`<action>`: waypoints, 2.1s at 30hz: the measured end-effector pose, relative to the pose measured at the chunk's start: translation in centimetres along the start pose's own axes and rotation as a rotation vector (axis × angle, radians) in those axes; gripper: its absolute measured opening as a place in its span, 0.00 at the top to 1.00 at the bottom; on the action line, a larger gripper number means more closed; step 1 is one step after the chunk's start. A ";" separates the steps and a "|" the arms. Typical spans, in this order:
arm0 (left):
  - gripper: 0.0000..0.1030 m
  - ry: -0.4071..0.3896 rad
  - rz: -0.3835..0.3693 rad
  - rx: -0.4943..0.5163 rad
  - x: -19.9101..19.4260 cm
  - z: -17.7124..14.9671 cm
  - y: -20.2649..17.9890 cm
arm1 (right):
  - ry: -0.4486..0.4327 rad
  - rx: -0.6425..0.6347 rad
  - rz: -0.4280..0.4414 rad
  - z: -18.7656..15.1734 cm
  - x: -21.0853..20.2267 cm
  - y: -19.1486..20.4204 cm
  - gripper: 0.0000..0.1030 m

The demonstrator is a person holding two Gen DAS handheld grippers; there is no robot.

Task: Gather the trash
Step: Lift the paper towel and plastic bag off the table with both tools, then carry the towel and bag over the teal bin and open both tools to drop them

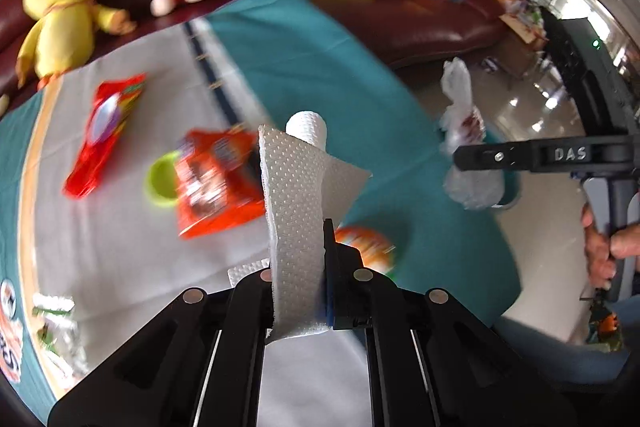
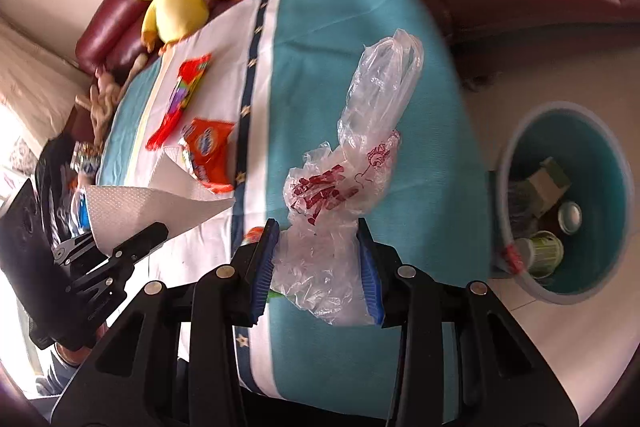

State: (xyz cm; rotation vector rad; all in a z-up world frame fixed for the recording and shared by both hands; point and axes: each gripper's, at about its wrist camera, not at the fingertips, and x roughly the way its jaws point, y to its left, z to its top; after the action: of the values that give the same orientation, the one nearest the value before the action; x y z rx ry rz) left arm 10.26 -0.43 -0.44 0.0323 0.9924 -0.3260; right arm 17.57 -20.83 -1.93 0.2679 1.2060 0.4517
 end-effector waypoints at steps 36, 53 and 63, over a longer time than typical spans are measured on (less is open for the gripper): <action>0.25 0.241 -0.143 0.288 20.6 9.7 -26.1 | -0.130 0.382 -0.077 -2.7 -9.0 -27.4 0.64; 0.10 0.263 -0.080 0.252 19.0 7.9 -24.0 | -0.056 0.342 -0.058 -1.0 -6.3 -27.1 0.57; 0.09 0.245 -0.067 0.214 17.7 7.7 -22.6 | -0.036 0.313 -0.051 -0.3 -5.8 -25.2 0.28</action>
State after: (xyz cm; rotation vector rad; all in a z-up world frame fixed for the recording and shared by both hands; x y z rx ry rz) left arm 18.97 -27.72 -8.09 0.2379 1.1997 -0.4974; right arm 20.56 -45.80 -8.11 0.5105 1.2435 0.2112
